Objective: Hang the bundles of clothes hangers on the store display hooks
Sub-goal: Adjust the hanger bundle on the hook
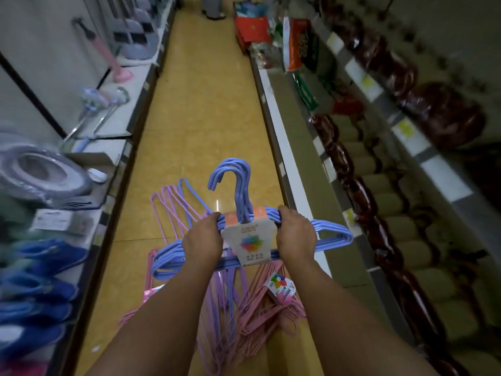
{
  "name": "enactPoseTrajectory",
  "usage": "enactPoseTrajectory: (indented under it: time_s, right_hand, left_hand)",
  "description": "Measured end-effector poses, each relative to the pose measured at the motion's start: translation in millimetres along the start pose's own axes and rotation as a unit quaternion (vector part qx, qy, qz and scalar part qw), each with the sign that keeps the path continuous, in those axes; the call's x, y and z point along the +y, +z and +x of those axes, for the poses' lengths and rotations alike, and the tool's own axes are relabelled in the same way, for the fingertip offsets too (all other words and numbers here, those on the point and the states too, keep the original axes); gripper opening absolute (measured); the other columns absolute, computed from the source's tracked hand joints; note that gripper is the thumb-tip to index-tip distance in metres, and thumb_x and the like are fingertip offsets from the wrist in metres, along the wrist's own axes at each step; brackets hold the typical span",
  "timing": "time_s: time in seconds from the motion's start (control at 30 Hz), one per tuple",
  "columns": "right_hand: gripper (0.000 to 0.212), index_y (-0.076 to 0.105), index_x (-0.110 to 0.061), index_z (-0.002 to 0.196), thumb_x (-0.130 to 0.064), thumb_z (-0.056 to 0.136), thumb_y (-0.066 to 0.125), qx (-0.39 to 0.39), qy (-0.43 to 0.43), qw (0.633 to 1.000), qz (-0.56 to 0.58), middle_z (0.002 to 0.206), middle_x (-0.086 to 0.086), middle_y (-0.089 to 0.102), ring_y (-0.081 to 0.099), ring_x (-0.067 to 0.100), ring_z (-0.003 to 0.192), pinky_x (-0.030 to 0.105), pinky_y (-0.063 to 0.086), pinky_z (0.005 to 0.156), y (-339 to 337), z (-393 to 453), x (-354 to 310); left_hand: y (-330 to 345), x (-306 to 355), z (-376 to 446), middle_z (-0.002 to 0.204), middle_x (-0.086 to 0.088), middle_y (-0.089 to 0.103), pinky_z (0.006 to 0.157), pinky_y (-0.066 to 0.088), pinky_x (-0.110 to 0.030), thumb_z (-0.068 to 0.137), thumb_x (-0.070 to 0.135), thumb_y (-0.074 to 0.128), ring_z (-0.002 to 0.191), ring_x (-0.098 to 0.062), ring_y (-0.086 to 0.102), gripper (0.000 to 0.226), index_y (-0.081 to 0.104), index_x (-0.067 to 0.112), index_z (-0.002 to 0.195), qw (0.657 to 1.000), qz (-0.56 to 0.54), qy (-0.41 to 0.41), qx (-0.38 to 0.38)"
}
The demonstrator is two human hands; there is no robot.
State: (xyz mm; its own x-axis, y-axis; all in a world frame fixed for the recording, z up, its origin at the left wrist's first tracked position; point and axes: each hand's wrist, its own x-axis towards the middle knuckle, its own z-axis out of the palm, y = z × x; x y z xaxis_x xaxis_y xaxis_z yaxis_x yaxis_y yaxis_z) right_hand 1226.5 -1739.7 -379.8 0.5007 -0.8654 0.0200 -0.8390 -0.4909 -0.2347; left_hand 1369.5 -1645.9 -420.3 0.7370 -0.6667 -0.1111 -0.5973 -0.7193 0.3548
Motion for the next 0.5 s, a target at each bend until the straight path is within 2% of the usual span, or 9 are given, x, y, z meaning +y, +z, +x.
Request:
enactPoseTrajectory:
  time_s: [0.13,0.27,0.37,0.5]
  right_hand:
    - [0.026,0.056,-0.014,0.113,-0.004,0.090,0.046,0.004,-0.002,1.000,0.003,0.105,0.005,0.063,0.057,0.025,0.098,0.028,0.026,0.070,-86,-3,-50]
    - [0.028,0.056,-0.013,0.112,-0.002,0.091,0.042,0.004,-0.020,1.000,-0.006,0.105,0.008,0.064,0.057,0.028,0.100,0.030,0.036,0.076,-159,-11,-95]
    - [0.029,0.057,-0.014,0.113,-0.003,0.092,0.040,0.012,-0.026,1.000,-0.003,0.105,0.008,0.065,0.059,0.028,0.099,0.029,0.037,0.077,-203,-20,-124]
    - [0.030,0.059,-0.015,0.113,-0.004,0.093,0.038,0.014,-0.037,0.999,0.027,0.105,0.011,0.066,0.059,0.032,0.101,0.032,0.040,0.081,-246,-32,-159]
  left_hand:
    - [-101,6,-17,0.116,-0.008,0.065,0.070,0.040,-0.032,0.094,0.013,0.044,0.103,-0.032,0.060,0.045,0.046,0.030,0.135,1.000,-0.003,-0.027,0.016]
    - [-189,6,-33,0.108,-0.011,0.065,0.068,0.039,-0.033,0.093,0.012,0.044,0.098,-0.034,0.061,0.038,0.050,0.025,0.128,1.000,0.012,-0.017,0.011]
    - [-243,3,-49,0.103,-0.012,0.065,0.063,0.037,-0.033,0.091,0.009,0.043,0.093,-0.035,0.061,0.035,0.050,0.021,0.123,0.999,0.024,-0.005,0.021]
    - [-309,-1,-72,0.108,-0.014,0.064,0.065,0.035,-0.033,0.092,0.006,0.040,0.098,-0.036,0.059,0.034,0.050,0.020,0.121,0.998,0.036,-0.022,0.050]
